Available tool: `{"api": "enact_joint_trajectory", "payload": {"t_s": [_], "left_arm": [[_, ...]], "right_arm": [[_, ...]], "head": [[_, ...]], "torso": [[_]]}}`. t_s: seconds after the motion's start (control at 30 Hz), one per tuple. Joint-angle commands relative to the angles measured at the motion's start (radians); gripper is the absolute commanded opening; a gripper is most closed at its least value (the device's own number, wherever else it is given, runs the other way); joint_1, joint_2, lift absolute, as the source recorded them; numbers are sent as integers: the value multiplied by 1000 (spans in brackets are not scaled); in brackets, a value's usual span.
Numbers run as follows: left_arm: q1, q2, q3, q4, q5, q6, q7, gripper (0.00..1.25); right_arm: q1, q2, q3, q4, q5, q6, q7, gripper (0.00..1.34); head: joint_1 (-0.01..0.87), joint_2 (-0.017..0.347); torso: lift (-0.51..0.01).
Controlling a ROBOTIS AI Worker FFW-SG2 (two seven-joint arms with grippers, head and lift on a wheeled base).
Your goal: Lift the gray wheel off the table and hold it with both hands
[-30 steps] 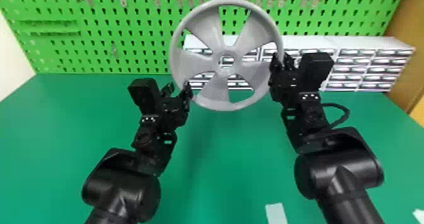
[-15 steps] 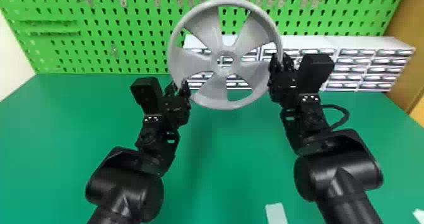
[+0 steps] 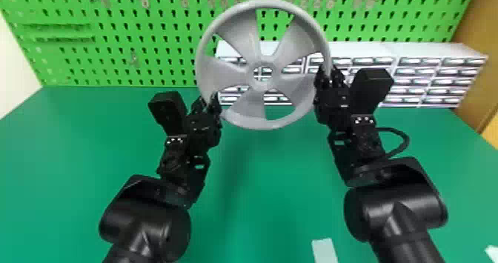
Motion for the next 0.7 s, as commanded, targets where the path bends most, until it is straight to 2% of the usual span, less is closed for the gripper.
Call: {"api": "enact_joint_trajectory", "payload": {"t_s": [0.0, 0.67], "left_arm": [[1, 0, 9, 0, -3, -6, 2, 209], [16, 1, 25, -5, -15, -12, 2, 210]], "right_arm": [[3, 0, -6, 1, 1, -3, 0, 245], [11, 0, -8, 11, 9, 11, 0, 245]], "head": [[657, 60], [657, 60]], "torso": [[-95], [-95]]}}
